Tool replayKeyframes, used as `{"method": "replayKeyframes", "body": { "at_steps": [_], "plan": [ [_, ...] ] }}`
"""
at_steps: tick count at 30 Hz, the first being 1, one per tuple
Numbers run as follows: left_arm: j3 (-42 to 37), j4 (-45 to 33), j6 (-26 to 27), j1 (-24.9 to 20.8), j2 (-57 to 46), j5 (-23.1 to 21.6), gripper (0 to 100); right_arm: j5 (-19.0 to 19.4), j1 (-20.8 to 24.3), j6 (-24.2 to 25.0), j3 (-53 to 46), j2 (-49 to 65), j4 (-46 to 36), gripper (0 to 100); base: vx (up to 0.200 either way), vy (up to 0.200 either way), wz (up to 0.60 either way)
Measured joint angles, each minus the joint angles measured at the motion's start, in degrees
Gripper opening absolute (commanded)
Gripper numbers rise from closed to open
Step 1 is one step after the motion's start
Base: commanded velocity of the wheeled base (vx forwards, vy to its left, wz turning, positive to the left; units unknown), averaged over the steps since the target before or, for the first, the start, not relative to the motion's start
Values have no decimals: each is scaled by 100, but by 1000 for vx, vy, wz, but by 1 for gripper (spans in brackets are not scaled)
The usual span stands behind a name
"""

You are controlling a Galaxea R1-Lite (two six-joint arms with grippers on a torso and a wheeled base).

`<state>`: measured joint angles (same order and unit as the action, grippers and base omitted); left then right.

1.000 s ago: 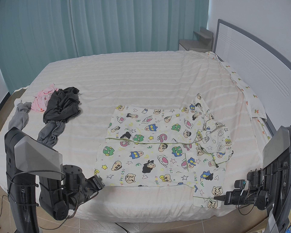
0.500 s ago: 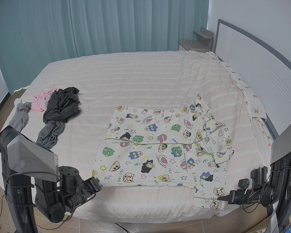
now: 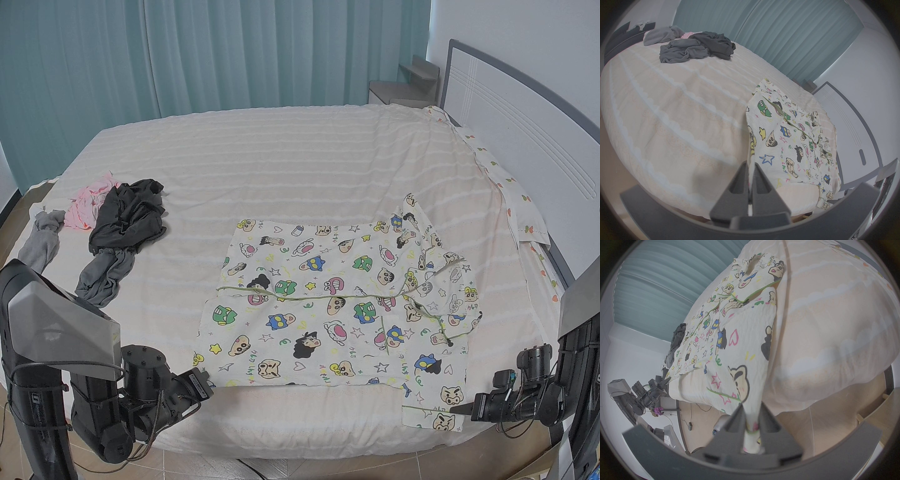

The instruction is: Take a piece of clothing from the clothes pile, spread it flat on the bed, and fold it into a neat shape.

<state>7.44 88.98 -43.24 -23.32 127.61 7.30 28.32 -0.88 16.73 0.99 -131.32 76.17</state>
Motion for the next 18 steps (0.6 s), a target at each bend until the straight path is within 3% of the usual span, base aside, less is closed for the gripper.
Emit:
{"method": "replayKeyframes", "body": {
  "at_steps": [18],
  "plan": [
    [-68,0,-33,4,-27,106,0,59,434,295,0,339,145,100,0,0,0]
  ]
}}
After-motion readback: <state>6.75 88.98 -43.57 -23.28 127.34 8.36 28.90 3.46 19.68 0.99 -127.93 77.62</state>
